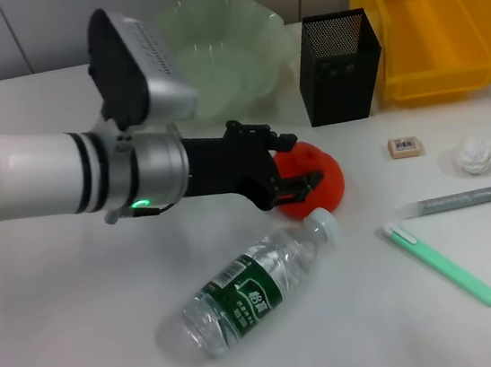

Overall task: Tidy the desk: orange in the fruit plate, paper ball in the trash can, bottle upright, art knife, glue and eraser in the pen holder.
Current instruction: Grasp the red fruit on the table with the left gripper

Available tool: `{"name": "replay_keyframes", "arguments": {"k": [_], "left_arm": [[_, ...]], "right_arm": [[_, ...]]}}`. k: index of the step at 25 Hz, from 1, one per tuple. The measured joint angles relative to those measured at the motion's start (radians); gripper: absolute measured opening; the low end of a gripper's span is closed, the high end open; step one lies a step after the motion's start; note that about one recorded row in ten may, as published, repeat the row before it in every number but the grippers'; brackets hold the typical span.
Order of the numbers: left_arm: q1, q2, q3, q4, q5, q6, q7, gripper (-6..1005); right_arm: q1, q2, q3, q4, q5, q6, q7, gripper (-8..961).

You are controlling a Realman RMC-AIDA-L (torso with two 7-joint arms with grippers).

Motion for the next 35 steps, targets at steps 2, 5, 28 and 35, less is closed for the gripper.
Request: {"name": "replay_keyframes", "arguments": {"k": [2, 5, 28, 35], "left_arm": [[-0.009, 0.000, 0.033, -0.002, -0.006, -0.038, -0.001, 607], [-0.018, 0.000, 0.093, -0.005, -0.038, -0.118, 0.001, 608], [-0.045, 0.000, 0.163, -0.068, -0.091, -0.192, 0.005, 603], [-0.041, 0.000, 0.163, -0.070, -0.101, -0.196, 0.010, 604]], "right_arm": [[-0.001, 0.000, 0.000, 0.014, 0.000, 0.000, -0.006, 761], [0.000, -0.002, 0.000, 0.023, 0.000, 0.000, -0.008, 761], [0.009, -0.007, 0.015, 0.011, 0.003, 0.007, -0.009, 760], [0.003, -0.007, 0.025, 0.000, 0.001, 0.009, -0.009, 760]]}}
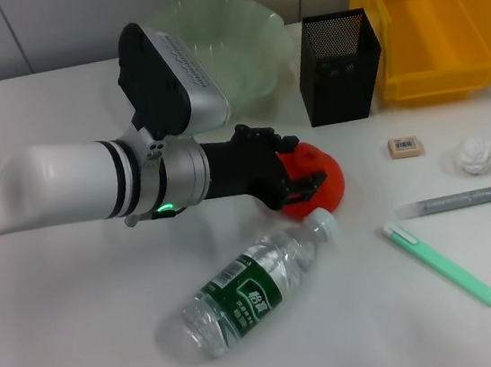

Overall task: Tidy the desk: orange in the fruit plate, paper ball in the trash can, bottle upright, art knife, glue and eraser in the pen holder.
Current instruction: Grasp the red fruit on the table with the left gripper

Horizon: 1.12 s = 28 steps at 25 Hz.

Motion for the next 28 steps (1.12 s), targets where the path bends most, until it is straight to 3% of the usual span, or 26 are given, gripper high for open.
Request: {"name": "replay_keyframes", "arguments": {"k": [28], "left_arm": [[0.012, 0.000, 0.029, 0.014, -0.019, -0.072, 0.003, 604]], "right_arm": [[0.019, 0.002, -0.010, 0.012, -0.011, -0.003, 0.000, 760]]}}
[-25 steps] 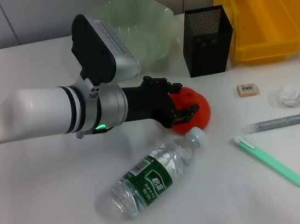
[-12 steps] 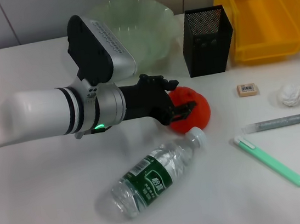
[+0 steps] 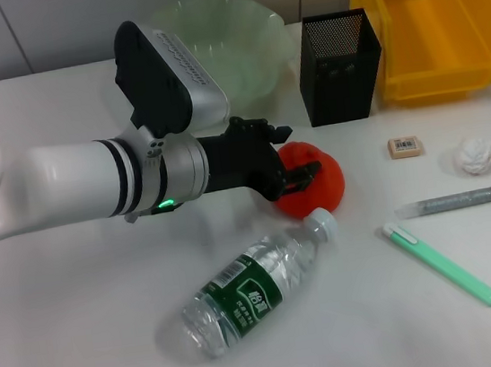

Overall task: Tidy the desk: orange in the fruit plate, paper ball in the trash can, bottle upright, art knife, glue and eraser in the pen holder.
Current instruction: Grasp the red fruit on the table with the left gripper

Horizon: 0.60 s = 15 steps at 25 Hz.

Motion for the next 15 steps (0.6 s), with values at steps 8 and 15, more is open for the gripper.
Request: {"name": "replay_keyframes", "arguments": {"k": [8, 15], "left_arm": [[-0.005, 0.000, 0.048, -0.011, -0.009, 0.003, -0.005, 604], [-0.001, 0.000, 0.059, -0.011, -0.010, -0.012, -0.008, 603]], "right_arm": [[0.015, -0.001, -0.001, 0.013, 0.000, 0.001, 0.000, 760], [0.014, -0.001, -0.017, 0.013, 0.000, 0.002, 0.004, 760]]}}
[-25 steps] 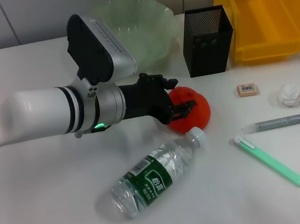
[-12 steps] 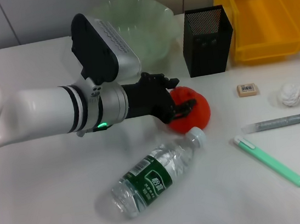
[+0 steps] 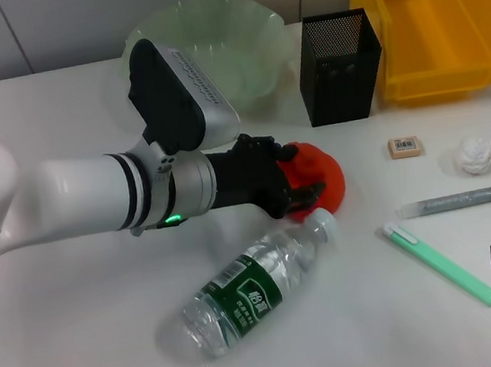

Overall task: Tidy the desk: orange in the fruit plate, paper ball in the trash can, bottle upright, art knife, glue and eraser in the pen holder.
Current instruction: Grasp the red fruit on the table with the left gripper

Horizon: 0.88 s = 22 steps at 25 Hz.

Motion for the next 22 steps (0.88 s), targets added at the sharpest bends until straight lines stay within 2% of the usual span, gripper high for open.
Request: {"name": "replay_keyframes", "arguments": {"k": [22], "left_arm": [[0.007, 0.000, 0.020, 0.001, -0.037, -0.044, 0.022, 601]], "right_arm": [[0.018, 0.002, -0.009, 0.037, 0.000, 0.003, 0.000, 760]]}}
